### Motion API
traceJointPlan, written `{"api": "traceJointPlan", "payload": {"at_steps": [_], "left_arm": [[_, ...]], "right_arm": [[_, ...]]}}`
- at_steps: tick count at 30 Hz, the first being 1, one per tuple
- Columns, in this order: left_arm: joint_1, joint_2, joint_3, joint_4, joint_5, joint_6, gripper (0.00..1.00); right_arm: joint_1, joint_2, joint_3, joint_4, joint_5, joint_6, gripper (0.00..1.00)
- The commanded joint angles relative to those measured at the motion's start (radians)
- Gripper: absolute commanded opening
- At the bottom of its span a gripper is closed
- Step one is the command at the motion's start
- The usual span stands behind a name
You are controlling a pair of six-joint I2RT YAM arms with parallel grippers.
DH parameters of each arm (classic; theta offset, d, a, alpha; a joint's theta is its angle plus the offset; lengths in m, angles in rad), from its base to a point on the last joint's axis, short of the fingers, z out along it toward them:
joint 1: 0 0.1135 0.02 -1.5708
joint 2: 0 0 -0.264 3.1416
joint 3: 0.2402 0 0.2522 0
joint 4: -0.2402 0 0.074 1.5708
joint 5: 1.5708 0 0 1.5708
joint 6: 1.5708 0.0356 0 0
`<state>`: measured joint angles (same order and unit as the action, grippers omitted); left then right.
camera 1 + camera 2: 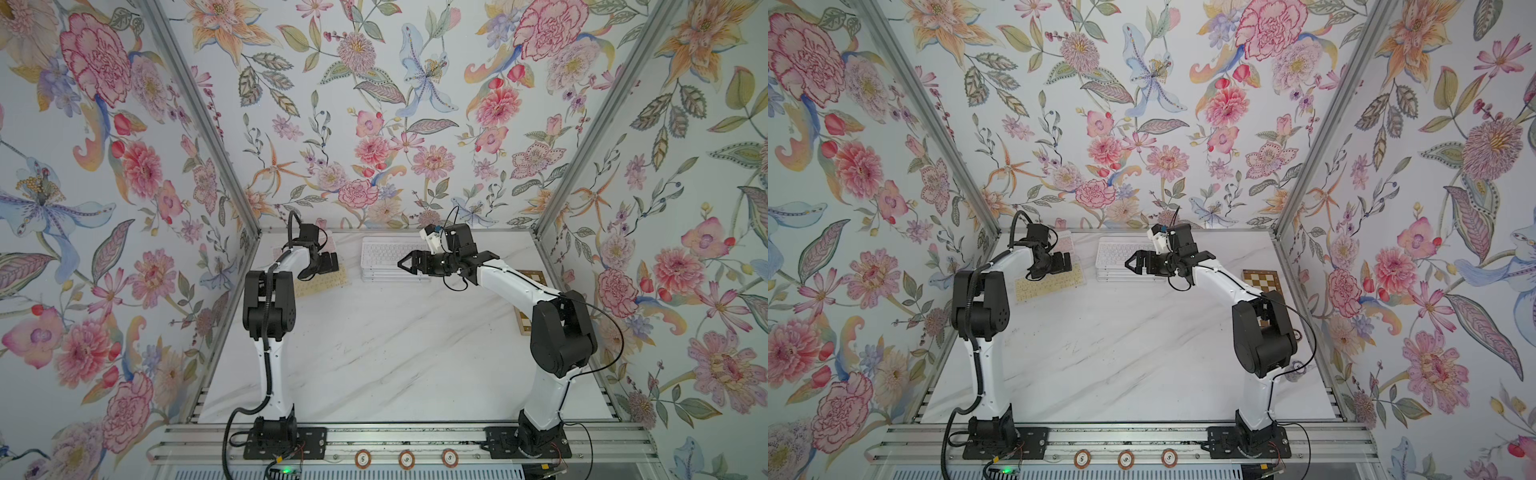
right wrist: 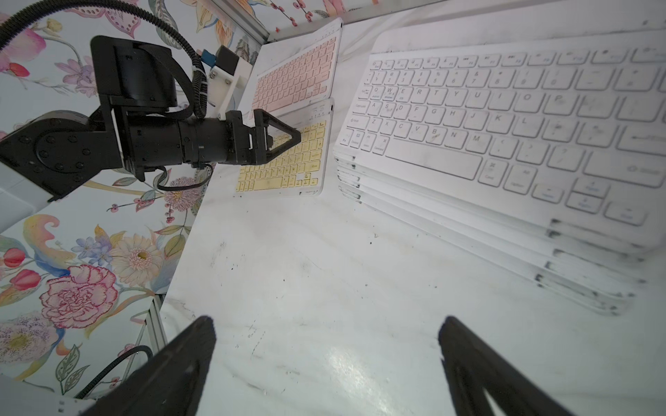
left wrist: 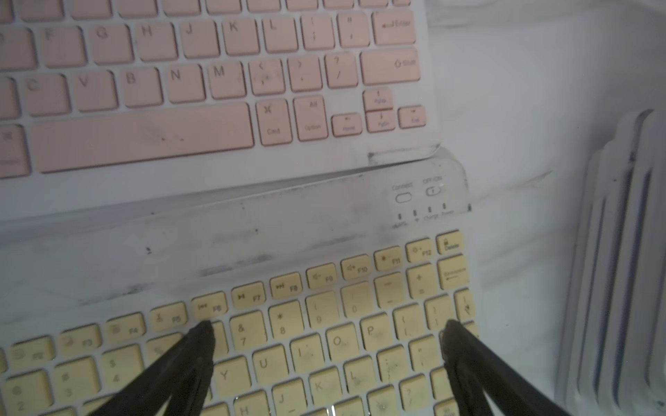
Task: Stack the numeric keypads
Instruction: Move the numeric keypad to the center of the board.
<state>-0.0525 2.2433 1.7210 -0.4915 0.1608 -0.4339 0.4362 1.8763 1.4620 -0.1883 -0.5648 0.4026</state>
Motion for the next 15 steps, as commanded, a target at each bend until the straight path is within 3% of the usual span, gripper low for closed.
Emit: {"api": "traceJointPlan", "payload": {"at_steps": [1, 15], "left_arm": [[-0.001, -0.011, -0.055, 0.019, 0.046, -0.023, 0.99], [-0.012, -0.145, -0.334, 0.161, 0.122, -0.112, 0.99]], "right_arm": [[-0.008, -0.045, -0.03, 0.013, 0.017, -0.012, 0.99], [-0.124, -0.229, -0.214, 0.009, 0.099, 0.053, 0.99]]}}
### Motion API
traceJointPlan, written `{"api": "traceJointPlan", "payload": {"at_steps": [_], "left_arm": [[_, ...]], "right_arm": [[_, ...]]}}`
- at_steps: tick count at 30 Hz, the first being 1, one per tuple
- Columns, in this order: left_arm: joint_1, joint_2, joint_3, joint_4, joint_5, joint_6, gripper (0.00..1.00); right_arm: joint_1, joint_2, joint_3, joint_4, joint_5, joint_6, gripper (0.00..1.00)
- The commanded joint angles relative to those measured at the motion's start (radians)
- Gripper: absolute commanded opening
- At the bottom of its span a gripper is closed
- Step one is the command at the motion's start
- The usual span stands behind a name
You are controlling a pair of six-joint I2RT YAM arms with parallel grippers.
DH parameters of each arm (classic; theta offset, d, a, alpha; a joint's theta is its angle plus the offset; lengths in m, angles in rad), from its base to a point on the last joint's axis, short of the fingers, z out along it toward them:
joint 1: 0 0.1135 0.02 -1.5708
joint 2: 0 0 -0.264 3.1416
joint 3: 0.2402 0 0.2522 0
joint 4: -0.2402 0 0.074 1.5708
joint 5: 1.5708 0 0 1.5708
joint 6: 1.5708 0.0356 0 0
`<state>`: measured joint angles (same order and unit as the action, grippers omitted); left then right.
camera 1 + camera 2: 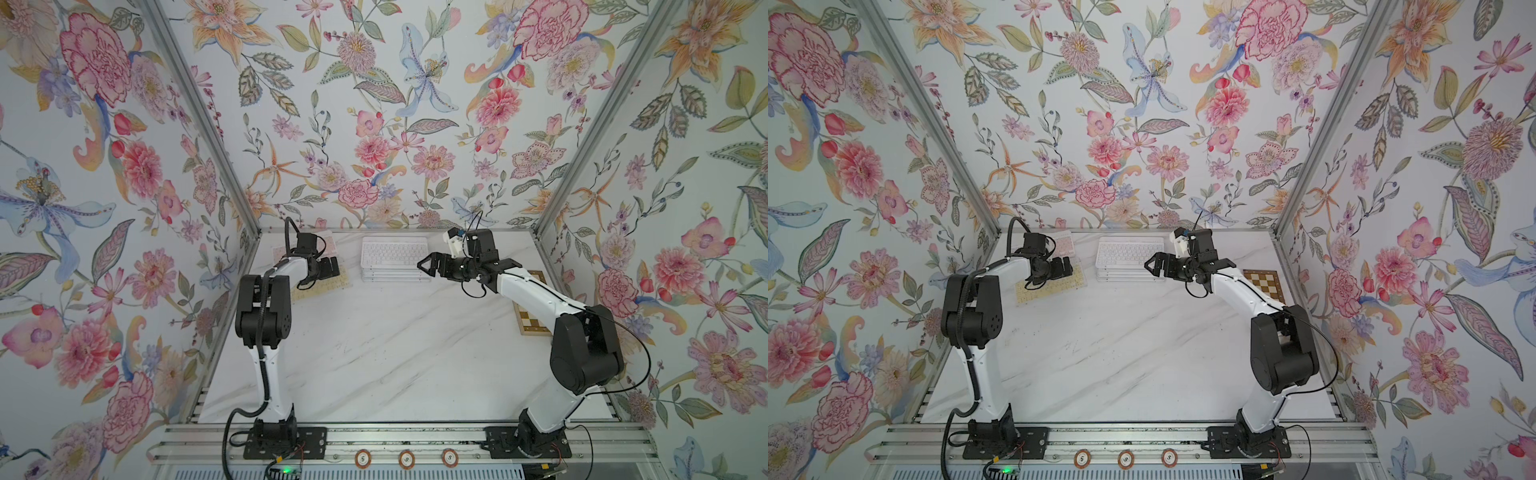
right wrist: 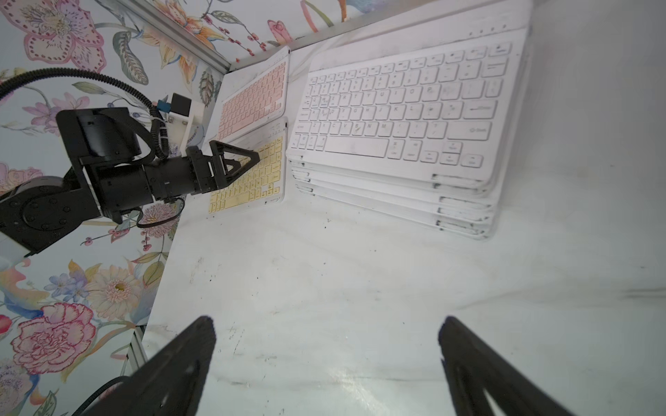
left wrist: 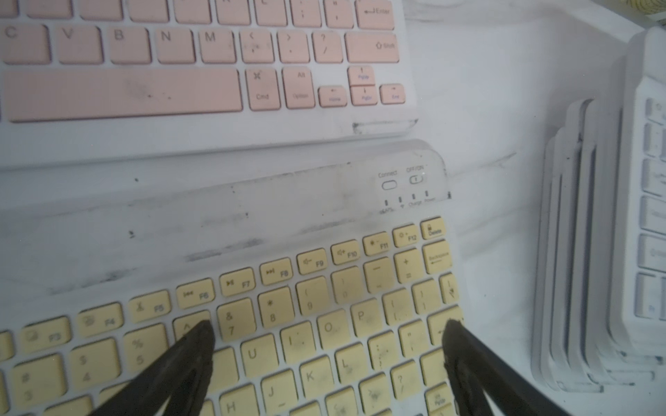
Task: Stack the numeric keypads
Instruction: Move the numeric keypad to the center of the board.
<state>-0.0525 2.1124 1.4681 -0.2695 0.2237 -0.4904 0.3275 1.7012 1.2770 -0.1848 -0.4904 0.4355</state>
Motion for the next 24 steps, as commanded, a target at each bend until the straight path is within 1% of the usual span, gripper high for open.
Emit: {"api": "traceJointPlan", "payload": {"at_steps": [1, 3, 9, 16, 18, 19, 21, 24], "left_arm": [[-0.012, -0.026, -0.106, -0.045, 0.07, -0.067, 0.99], [-0.015, -0.055, -0.174, -0.003, 0.088, -0.095, 0.99], [-0.048, -0.121, -0.317, 0.075, 0.132, -0.139, 0.99], [-0.138, -0.237, -0.507, 0.179, 0.168, -0.22, 0.99], [-0.172, -0.286, -0.577, 0.205, 0.209, -0.254, 0.99], [-0.185, -0.318, -0.6, 0.199, 0.22, -0.262, 0.99], [-0.21, -0.413, -0.631, 0.149, 0.198, -0.252, 0.99], [-0.193, -0.537, -0.609, 0.009, 0.134, -0.199, 0.99]], "right_arm": [[-0.021, -0.07, -0.04, 0.006, 0.027, 0.024, 0.99], [-0.038, -0.101, -0.067, 0.009, 0.029, 0.031, 0.99], [-0.067, -0.179, -0.143, 0.016, 0.036, 0.042, 0.99], [-0.068, -0.258, -0.259, 0.015, 0.065, 0.033, 0.99], [-0.072, -0.279, -0.297, 0.022, 0.058, 0.038, 0.99], [-0.084, -0.286, -0.32, 0.041, 0.021, 0.058, 0.99], [-0.106, -0.307, -0.386, 0.109, -0.037, 0.115, 0.99], [-0.087, -0.33, -0.439, 0.142, -0.004, 0.118, 0.99]]}}
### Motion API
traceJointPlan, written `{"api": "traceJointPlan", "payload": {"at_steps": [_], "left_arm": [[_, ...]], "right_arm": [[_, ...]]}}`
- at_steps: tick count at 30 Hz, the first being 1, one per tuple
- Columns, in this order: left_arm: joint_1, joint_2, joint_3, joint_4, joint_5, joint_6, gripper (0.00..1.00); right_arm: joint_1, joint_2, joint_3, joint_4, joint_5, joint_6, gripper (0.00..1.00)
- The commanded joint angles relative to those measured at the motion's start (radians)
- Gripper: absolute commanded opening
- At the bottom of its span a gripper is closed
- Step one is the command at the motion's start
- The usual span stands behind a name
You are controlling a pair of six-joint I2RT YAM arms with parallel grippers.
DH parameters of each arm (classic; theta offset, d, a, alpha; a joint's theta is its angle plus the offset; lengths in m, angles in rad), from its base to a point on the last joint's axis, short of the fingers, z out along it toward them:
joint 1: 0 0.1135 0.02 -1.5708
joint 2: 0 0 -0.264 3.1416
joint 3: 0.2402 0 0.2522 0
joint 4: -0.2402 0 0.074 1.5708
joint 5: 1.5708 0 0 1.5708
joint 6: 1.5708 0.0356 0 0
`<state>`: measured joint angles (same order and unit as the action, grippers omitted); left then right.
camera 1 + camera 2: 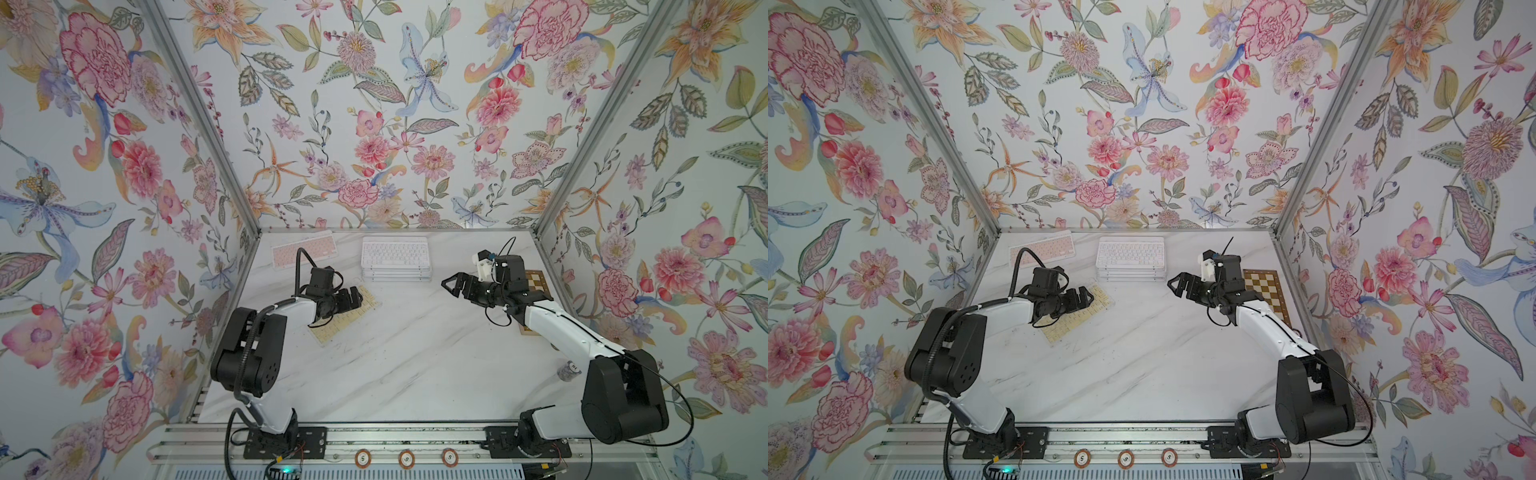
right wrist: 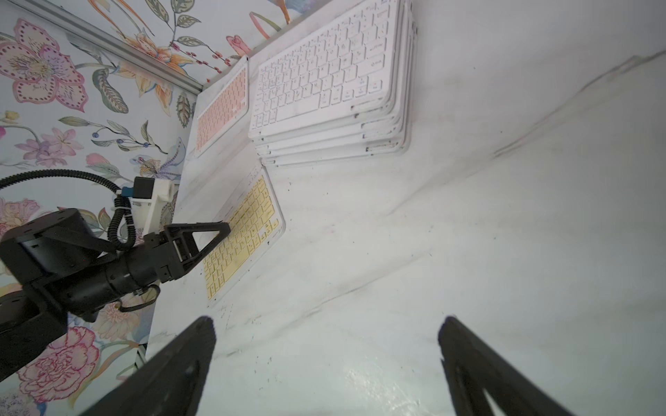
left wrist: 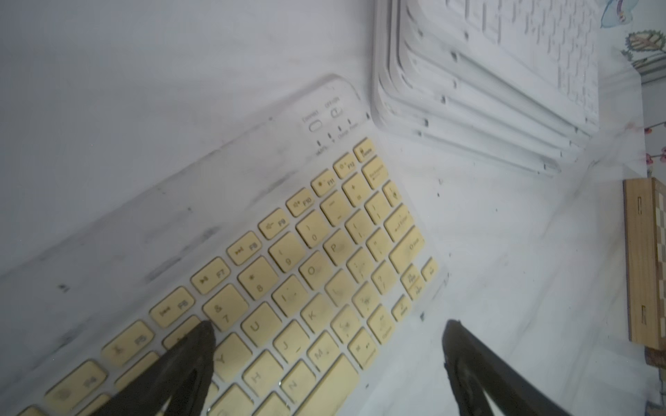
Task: Stack the numeric keypads
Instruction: Move the numeric keypad to the center of the board.
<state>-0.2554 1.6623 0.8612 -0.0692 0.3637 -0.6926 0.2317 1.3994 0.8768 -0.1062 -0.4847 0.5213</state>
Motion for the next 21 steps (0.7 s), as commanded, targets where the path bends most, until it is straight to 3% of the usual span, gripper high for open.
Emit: {"api": "traceJointPlan", "payload": {"at_steps": [1, 6, 14, 21], "left_arm": [[0.025, -0.128, 0.011, -0.224, -0.006, 0.019, 0.99], [0.107, -0.228, 0.032, -0.292, 0.036, 0.036, 0.99], [0.168, -0.381, -0.187, -0.253, 0.101, -0.055, 0.99], [0.362, -0.498, -0.356, -0.211, 0.129, -0.063, 0.99]], "right_arm": [[0.016, -0.022, -0.046, 0.073, -0.007, 0.038, 0.99], [0.112, 0.113, -0.014, 0.15, -0.026, 0.056, 0.99], [0.309, 0.474, 0.312, 0.061, 0.022, -0.063, 0.99], [0.402, 0.696, 0.571, 0.0, 0.072, -0.093, 0.99]]}}
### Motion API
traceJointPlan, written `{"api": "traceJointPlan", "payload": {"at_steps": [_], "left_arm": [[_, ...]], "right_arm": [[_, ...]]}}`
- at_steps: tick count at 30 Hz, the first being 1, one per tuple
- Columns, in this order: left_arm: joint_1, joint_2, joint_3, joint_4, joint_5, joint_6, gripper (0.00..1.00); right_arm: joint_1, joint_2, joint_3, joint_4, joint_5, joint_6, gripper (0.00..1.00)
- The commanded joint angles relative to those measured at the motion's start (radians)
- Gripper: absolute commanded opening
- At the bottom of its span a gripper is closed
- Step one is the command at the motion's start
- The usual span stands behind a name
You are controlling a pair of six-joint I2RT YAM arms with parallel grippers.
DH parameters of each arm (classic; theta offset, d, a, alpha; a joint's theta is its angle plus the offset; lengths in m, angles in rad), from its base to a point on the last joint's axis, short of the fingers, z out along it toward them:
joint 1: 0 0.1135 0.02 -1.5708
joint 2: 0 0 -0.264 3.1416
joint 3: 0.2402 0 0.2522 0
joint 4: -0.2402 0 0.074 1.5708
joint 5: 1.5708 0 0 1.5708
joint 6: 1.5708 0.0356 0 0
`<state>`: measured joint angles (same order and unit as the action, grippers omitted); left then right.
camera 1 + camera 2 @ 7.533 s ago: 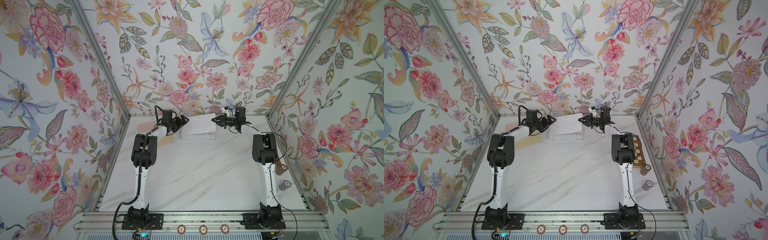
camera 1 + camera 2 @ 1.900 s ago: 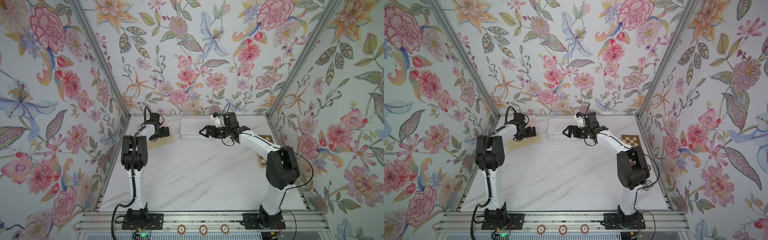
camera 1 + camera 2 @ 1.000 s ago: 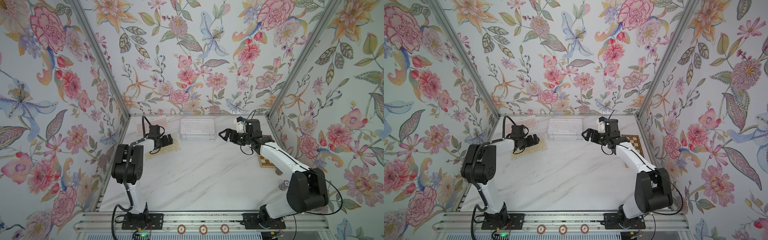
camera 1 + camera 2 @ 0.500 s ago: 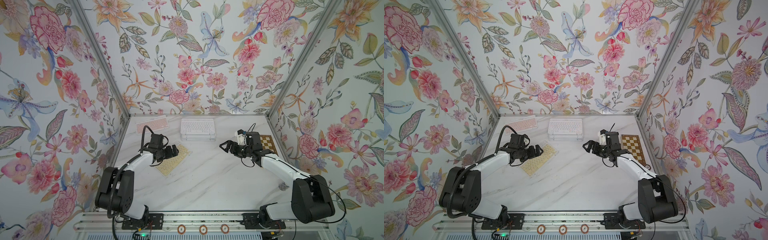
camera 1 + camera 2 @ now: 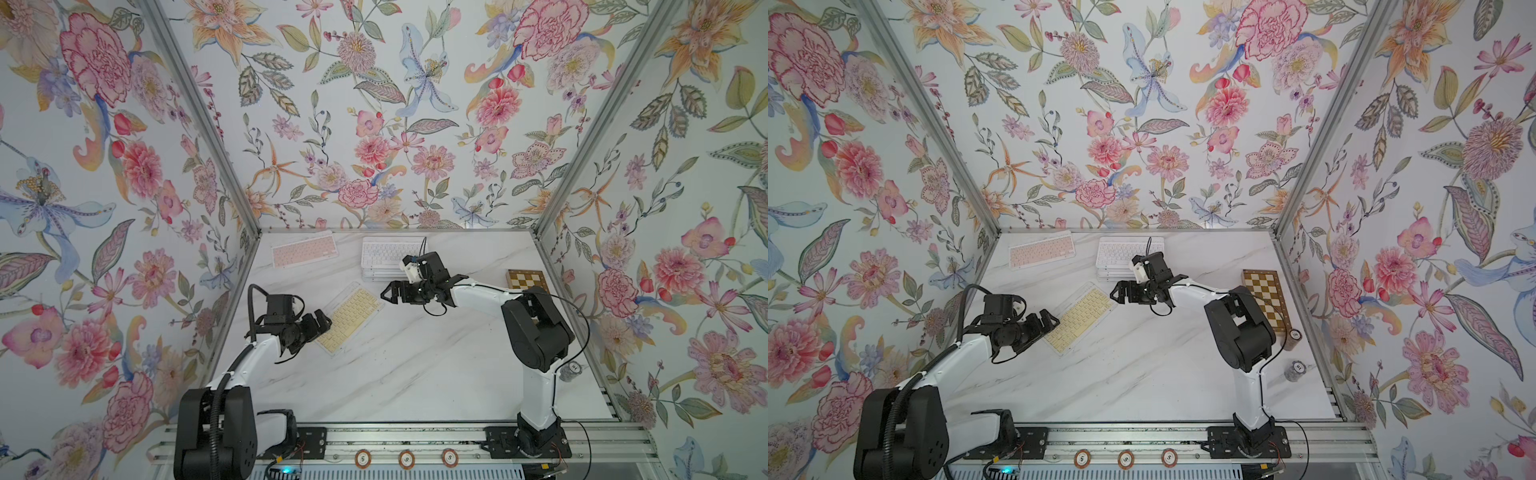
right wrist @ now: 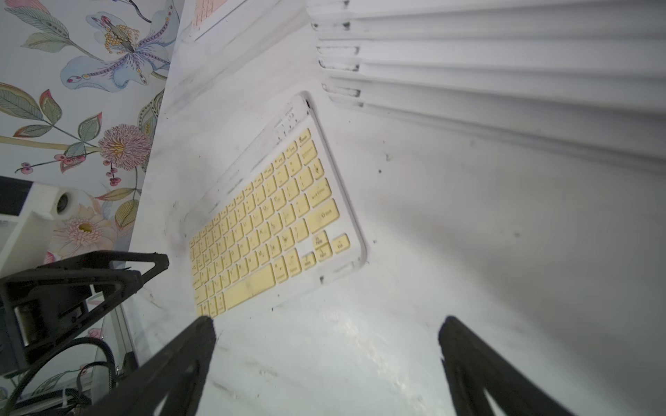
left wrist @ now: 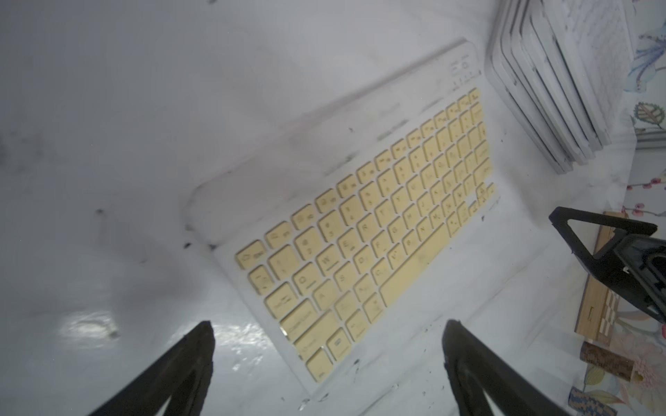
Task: Stack the numeric keypads
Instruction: Move the numeric keypad to the center of the board.
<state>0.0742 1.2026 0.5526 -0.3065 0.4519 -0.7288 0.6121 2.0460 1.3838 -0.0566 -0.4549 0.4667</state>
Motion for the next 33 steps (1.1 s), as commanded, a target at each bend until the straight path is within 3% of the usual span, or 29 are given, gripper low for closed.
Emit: {"api": "traceJointPlan", "payload": {"at_steps": [1, 9, 14, 19, 24, 29, 33], "left_arm": [[0.037, -0.041, -0.07, 0.053, 0.054, -0.039, 1.0], [0.038, 0.065, -0.148, 0.223, 0.149, -0.09, 0.99], [0.038, 0.07, -0.119, 0.238, 0.136, -0.083, 0.99], [0.036, 0.108, -0.054, 0.186, 0.089, -0.017, 0.99], [0.026, 0.158, -0.026, 0.185, 0.082, 0.013, 0.99], [-0.087, 0.198, -0.007, 0.242, 0.078, -0.037, 0.99], [-0.227, 0.292, 0.042, 0.328, 0.07, -0.108, 0.99]], "right_arm": [[0.027, 0.076, 0.096, -0.063, 0.05, -0.04, 0.99], [0.082, 0.241, 0.292, -0.149, 0.056, -0.057, 0.99], [0.138, 0.22, 0.262, -0.15, 0.062, -0.042, 0.99], [0.185, 0.127, 0.103, -0.064, 0.043, 0.057, 0.99], [0.219, -0.016, -0.157, 0.102, 0.029, 0.183, 0.99], [0.2, -0.151, -0.353, 0.173, 0.031, 0.251, 0.99], [0.114, -0.218, -0.456, 0.2, 0.014, 0.267, 0.99]]}}
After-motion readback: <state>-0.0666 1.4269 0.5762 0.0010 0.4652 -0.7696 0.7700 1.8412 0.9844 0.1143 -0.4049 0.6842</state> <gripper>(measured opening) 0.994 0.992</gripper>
